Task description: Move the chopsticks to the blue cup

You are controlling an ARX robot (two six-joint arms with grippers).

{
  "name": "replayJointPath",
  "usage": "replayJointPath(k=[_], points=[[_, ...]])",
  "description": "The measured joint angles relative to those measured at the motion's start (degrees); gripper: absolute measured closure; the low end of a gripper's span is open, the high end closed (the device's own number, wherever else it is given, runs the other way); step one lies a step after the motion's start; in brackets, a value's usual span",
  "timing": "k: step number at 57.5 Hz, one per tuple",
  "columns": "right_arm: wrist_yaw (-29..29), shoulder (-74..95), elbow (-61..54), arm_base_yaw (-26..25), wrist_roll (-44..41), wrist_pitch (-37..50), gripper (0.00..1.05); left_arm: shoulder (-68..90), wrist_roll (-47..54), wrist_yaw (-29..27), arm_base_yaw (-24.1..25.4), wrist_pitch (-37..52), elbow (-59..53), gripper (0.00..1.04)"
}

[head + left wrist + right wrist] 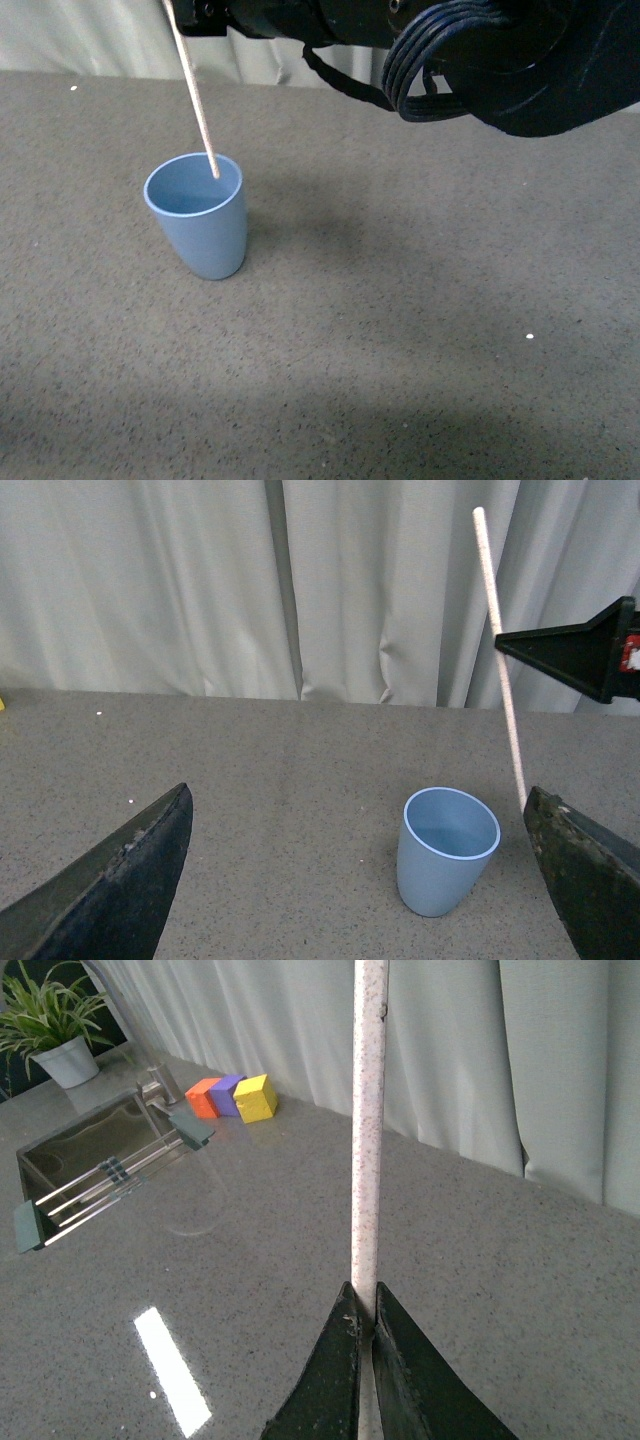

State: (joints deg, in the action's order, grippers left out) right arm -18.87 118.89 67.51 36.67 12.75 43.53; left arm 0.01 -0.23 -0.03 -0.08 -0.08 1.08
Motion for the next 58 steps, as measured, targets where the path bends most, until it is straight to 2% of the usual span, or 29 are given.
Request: replayJointPath(k=[13,14,15,19,27,33,36,41,49,58], points=[[0.9,6.0,4.9,1.5,0.5,0.7,1.04,0.0,0.0,0.0,0.0,0.0,0.0,0.07],[3.3,10.6,5.3,3.0,-2.5,-0.4,1.04,0.0,0.0,0.0,0.0,0.0,0.0,0.07],[3.2,10.6,5.3,3.0,-2.5,-0.4,1.04,0.0,0.0,0.0,0.0,0.0,0.0,0.07],[2.0,8.3,1.8,2.2,-2.2,-1.0,0.89,0.0,0.0,0.0,0.0,0.0,0.0,0.07],[2.1,6.8,0.0,1.4,-2.0,-1.4,0.66,0.0,0.0,-0.1,0.0,0.0,0.0,0.07],[2.7,5.6,-1.4,0.3,-1.7,-1.0,0.41,0.0,0.0,0.0,0.0,0.0,0.0,0.07],[4.2,4.3,-2.5,-0.4,-1.7,-0.6,0.28,0.0,0.0,0.0,0.0,0.0,0.0,0.07],[10.8,2.0,-3.0,-2.3,-1.1,-3.3,0.08,0.0,0.0,0.0,0.0,0.0,0.0,0.07],[16.0,-2.4,-6.6,-8.8,2.1,-5.6,0.09,0.0,0.0,0.0,0.0,0.0,0.0,0.07],[22.1,-9.0,-12.2,-14.8,1.7,-10.2,0.09,0.0,0.0,0.0,0.0,0.0,0.0,0.07]])
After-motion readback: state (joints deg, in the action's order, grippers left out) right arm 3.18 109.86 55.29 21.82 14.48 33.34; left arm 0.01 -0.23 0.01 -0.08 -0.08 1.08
